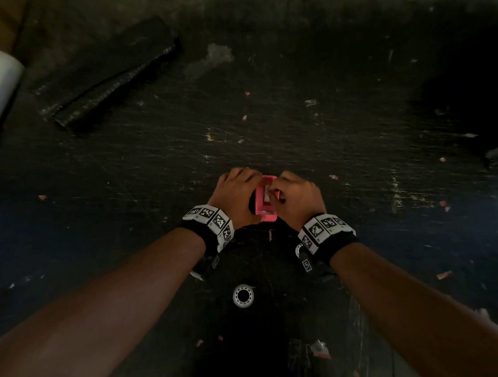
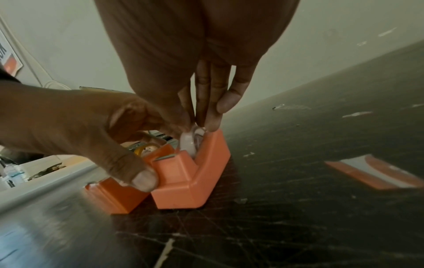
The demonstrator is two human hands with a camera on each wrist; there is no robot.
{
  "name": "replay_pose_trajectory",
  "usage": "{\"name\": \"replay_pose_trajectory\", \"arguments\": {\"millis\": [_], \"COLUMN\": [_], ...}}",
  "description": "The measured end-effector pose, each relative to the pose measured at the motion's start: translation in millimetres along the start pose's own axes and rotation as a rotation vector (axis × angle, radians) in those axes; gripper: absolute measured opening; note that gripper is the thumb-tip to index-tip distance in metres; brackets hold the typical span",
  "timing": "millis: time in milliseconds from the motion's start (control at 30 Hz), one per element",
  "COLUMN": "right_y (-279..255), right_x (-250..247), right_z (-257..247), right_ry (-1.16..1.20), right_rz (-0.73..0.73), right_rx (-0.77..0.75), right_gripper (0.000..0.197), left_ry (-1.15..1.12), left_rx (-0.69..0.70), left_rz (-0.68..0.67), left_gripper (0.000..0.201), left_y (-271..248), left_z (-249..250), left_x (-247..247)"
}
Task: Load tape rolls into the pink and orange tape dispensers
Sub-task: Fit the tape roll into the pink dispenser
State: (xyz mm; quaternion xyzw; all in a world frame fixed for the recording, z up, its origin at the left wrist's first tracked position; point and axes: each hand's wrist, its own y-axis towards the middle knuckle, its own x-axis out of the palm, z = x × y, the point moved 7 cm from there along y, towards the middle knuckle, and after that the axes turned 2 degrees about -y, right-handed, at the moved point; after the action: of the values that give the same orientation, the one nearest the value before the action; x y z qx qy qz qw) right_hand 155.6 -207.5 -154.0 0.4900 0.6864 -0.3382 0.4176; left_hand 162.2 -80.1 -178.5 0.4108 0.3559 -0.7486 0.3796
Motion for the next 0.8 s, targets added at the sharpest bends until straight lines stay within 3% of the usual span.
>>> {"name": "replay_pose_trajectory", "arguments": {"millis": [467,600,800], "right_y": [-42.9,-57.5,-56.6], "right_x": [5.3,9.2,28.7], "right_z": [-10.2,-16.8,-14.5], "right_ry": [0.034,-0.023,-0.043], "right_rz": [0.07,0.109,0.062], "right_rx": [-0.027,-0.017,-0.001], "right_gripper": [0.002,0.008,0.007], "left_ry": [0.019,0.025,0.041], "left_rx": [0.014,0.013,0.017], "left_rz": [0.002,-0.006,-0.014], "left_gripper": [0.092,0.092,0.092], "left_y": [1.0,1.6,1.5], "left_z": [-1.5,-0.4,-0.6], "left_x": [-1.3,-2.2,-0.3]}}
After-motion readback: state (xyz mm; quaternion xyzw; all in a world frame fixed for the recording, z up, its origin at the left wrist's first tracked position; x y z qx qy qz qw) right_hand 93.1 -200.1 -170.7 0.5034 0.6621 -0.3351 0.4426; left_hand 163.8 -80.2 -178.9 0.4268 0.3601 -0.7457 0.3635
